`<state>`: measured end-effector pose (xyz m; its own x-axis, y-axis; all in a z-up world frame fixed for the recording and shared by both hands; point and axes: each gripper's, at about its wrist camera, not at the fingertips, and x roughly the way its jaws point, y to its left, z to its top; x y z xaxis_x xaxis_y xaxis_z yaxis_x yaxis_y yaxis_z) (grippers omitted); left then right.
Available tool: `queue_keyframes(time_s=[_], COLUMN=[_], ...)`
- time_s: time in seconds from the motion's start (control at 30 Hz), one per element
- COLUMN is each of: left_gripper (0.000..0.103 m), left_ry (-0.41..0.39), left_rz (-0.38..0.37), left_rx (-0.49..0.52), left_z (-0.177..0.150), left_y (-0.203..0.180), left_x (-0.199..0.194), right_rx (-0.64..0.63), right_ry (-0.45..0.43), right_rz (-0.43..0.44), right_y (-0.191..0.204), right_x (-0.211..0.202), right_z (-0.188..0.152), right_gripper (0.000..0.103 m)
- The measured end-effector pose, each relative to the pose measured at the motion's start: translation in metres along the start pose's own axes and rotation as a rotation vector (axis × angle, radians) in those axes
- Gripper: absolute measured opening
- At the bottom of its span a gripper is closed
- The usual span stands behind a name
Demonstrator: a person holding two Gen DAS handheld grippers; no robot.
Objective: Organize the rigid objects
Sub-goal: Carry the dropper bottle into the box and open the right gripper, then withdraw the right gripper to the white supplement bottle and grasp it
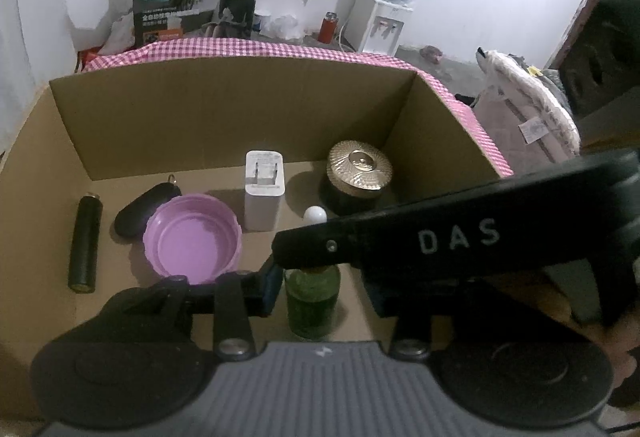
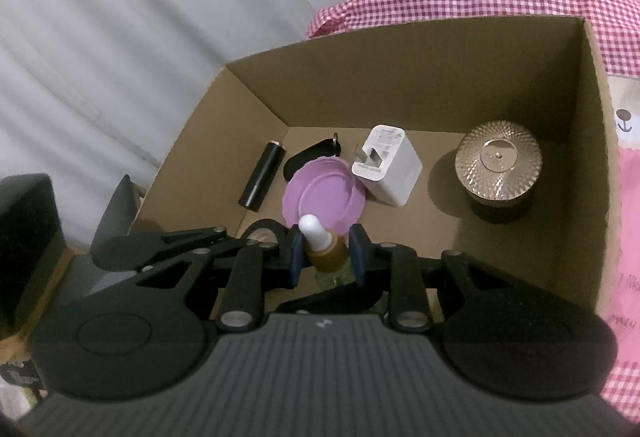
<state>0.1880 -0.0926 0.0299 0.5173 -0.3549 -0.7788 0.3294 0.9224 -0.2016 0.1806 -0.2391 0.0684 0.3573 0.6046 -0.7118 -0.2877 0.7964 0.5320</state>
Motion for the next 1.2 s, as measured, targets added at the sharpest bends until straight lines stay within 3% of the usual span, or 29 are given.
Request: queue_keyframes(time_s=[0.1, 0.2, 0.23, 0.4, 0.53, 0.77, 1.0, 1.2], left_gripper=[0.061, 0.072, 0.074, 0.089, 0.093, 0.099, 0.100, 0.100], left_ry=[-0.023, -0.047, -0.058, -0.160, -0.222, -0.290, -0.305, -0.313], left_rz=[-0.001, 0.009, 0.014, 0.017, 0.022, -0.002, 0.047, 0.094], left_rx=[0.017, 0.051, 0.062, 0.127, 0.178, 0.231, 0.232, 0.193], left_z=[-0.002, -0.007, -0.010, -0.026, -0.040, -0.066, -0.093, -0.110], left_y=[-0.005, -0.011, -0.014, -0.031, -0.045, -0.058, -0.049, -0.028], left_x=[-0.007, -0.017, -0.022, -0.053, -0.078, -0.116, -0.135, -0.146], right_rx=[0.011, 0.007, 0.004, 0.009, -0.002, -0.008, 0.017, 0.051], right_ry=[-0.006, -0.049, -0.074, -0.211, -0.344, -0.456, -0.493, -0.462], right_rz=[0.013, 0.010, 0.006, 0.007, 0.009, 0.008, 0.024, 0.045], right_y=[0.001, 0.006, 0.009, 0.023, 0.036, 0.052, 0.060, 0.061], right_x=[0.001, -0.012, -0.018, -0.057, -0.098, -0.134, -0.143, -0.122], right_z=[0.001, -0.003, -0.005, -0.023, -0.054, -0.115, -0.158, -0.168], right_gripper=[0.029, 0.046, 0.053, 0.066, 0.080, 0.087, 0.088, 0.088])
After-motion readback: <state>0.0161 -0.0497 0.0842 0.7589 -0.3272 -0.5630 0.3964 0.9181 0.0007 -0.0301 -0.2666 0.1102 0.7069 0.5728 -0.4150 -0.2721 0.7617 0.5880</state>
